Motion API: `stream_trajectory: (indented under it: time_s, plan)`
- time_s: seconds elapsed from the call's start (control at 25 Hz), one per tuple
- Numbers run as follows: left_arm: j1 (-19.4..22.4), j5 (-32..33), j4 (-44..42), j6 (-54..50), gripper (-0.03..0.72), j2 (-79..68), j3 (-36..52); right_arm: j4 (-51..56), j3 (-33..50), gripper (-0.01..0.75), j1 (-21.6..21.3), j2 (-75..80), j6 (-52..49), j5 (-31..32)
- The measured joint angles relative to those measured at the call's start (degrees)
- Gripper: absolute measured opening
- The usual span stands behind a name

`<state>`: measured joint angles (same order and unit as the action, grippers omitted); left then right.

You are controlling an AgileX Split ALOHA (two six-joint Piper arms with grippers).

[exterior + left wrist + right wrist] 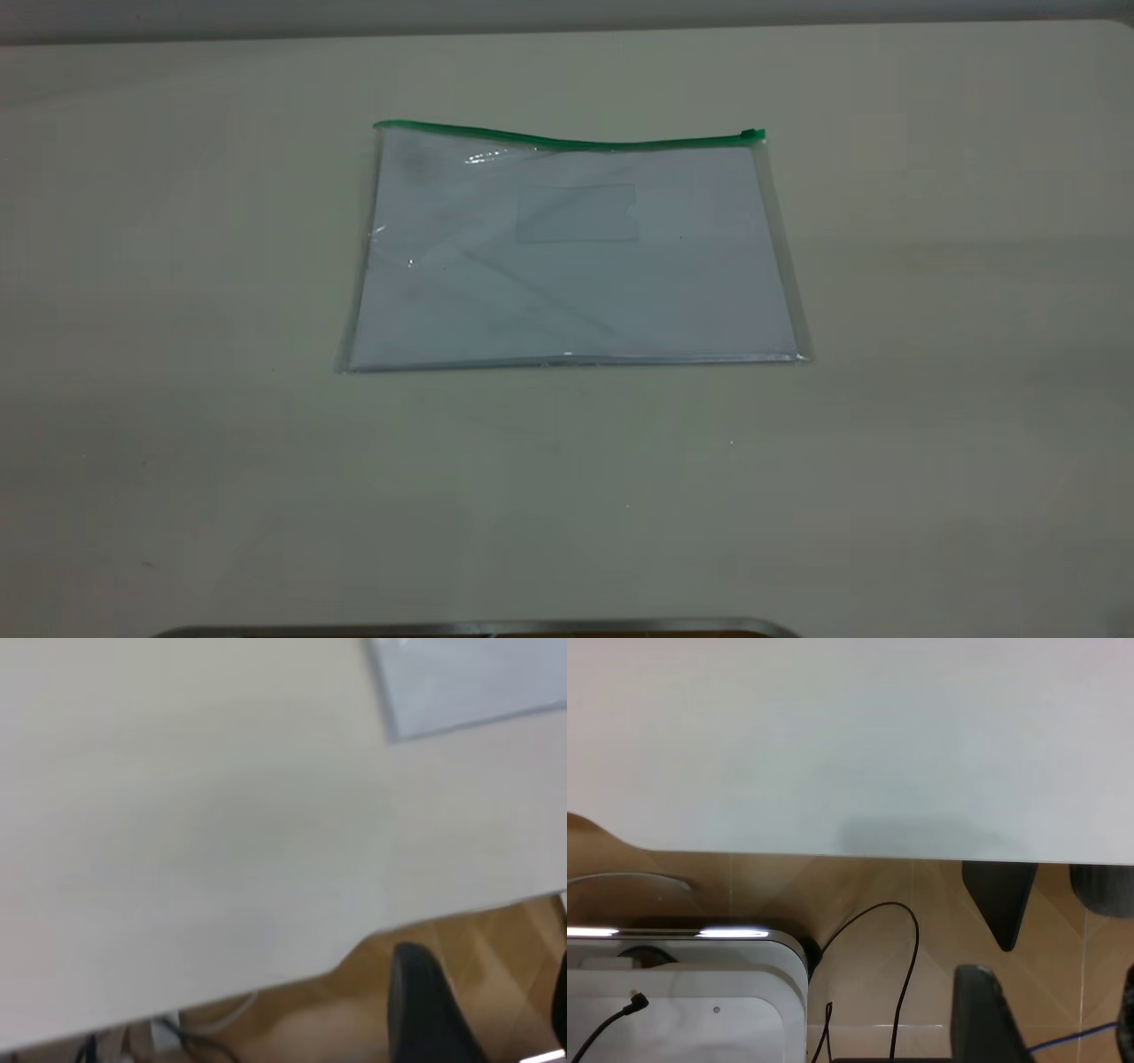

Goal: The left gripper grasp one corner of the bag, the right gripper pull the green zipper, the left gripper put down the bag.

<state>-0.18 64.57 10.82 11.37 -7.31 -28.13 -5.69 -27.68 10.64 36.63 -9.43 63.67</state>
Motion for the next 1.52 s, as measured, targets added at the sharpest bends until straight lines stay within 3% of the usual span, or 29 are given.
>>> stream_trajectory:
  time_s: [0.36, 0.6, 1.52]
  plan:
    - [-0.4, 0.7, 0.0, -0.1, 0.414, 4.7, 0.0, 0.8, 0.0, 0.402, -6.7, -19.7, 0.0, 0.1]
    - [-0.4, 0.7, 0.0, -0.1, 0.414, 4.8, 0.0, 1.0, 0.0, 0.402, -6.9, -37.2, 0.0, 1.2]
    - [0.6, 1.2, 0.8, -0.2, 0.414, 8.4, 0.0, 1.5, 0.0, 0.402, -6.9, -37.5, 0.0, 1.8]
